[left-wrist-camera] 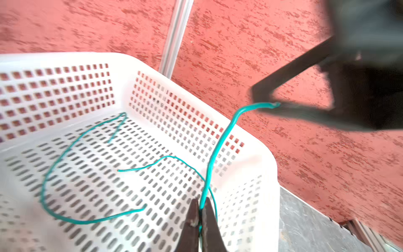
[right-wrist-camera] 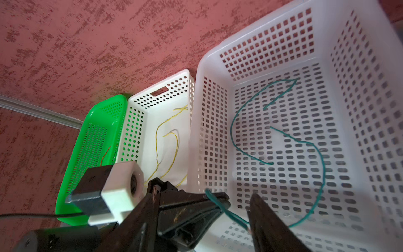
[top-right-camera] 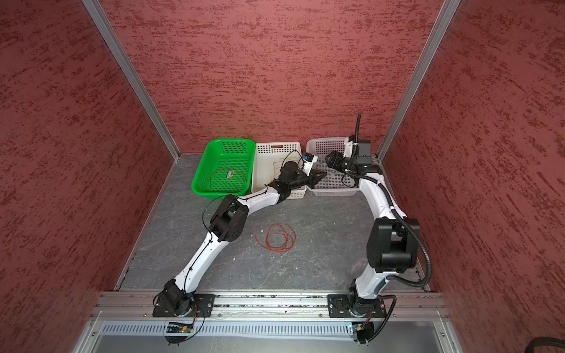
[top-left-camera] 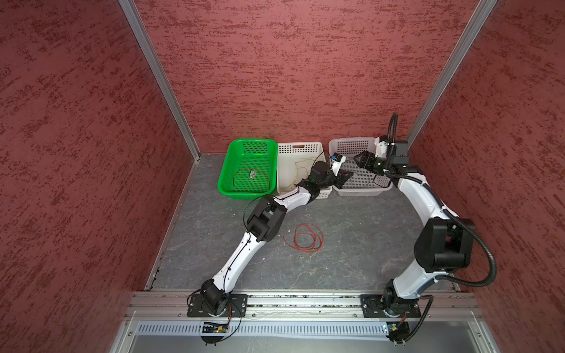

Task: Untangle and sort cables by color
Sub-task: Place the cable into the container, then pick up the cable from the center of the table.

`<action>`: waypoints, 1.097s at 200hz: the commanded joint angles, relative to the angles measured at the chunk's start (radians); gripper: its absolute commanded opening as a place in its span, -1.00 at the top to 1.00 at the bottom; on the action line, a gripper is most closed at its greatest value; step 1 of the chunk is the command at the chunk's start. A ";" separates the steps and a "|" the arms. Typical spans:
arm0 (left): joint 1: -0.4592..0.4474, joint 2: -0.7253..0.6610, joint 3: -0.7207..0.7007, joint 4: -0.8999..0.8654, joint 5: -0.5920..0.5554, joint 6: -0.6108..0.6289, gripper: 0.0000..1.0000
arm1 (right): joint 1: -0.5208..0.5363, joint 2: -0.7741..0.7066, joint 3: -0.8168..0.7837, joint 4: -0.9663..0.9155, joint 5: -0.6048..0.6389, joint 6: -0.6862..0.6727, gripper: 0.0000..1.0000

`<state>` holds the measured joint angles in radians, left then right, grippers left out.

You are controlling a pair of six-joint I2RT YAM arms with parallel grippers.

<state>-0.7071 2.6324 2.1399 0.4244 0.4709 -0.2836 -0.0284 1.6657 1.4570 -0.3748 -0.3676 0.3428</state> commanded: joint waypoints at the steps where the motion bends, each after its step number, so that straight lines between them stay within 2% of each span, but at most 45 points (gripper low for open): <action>1: 0.000 -0.028 0.007 -0.047 -0.014 0.001 1.00 | -0.010 -0.049 -0.017 -0.017 0.062 -0.033 -0.41; 29: -0.005 -0.029 0.040 -0.082 -0.030 0.027 1.00 | -0.013 -0.084 -0.027 -0.028 0.082 -0.041 -0.41; 55: -0.020 -0.028 0.086 -0.145 -0.046 0.074 0.68 | -0.014 -0.110 -0.039 -0.028 0.080 -0.042 -0.41; 63: -0.026 -0.028 0.106 -0.171 -0.049 0.092 0.44 | -0.016 -0.115 -0.043 -0.026 0.076 -0.041 -0.41; 80: -0.038 -0.032 0.124 -0.206 -0.065 0.128 -0.32 | -0.014 -0.122 -0.049 -0.024 0.068 -0.041 -0.41; 98: -0.049 -0.046 0.124 -0.225 -0.081 0.152 -1.00 | -0.014 -0.130 -0.059 -0.022 0.068 -0.042 -0.41; 122: -0.049 -0.081 0.105 -0.240 -0.080 0.168 -0.99 | -0.016 -0.139 -0.069 -0.021 0.064 -0.044 -0.40; 144: -0.050 -0.172 -0.006 -0.205 -0.090 0.193 -0.99 | -0.015 -0.155 -0.076 -0.028 0.067 -0.048 -0.40; 186: -0.040 -0.477 -0.407 -0.070 -0.174 0.248 -0.99 | -0.016 -0.208 -0.114 -0.037 0.078 -0.059 -0.40; 219: -0.019 -0.766 -0.711 -0.027 -0.176 0.264 -0.99 | -0.012 -0.296 -0.198 -0.032 0.047 -0.062 -0.40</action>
<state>-0.7414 2.0438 1.5810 0.3161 0.3180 -0.0601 -0.0376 1.4284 1.3117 -0.4088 -0.3077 0.3019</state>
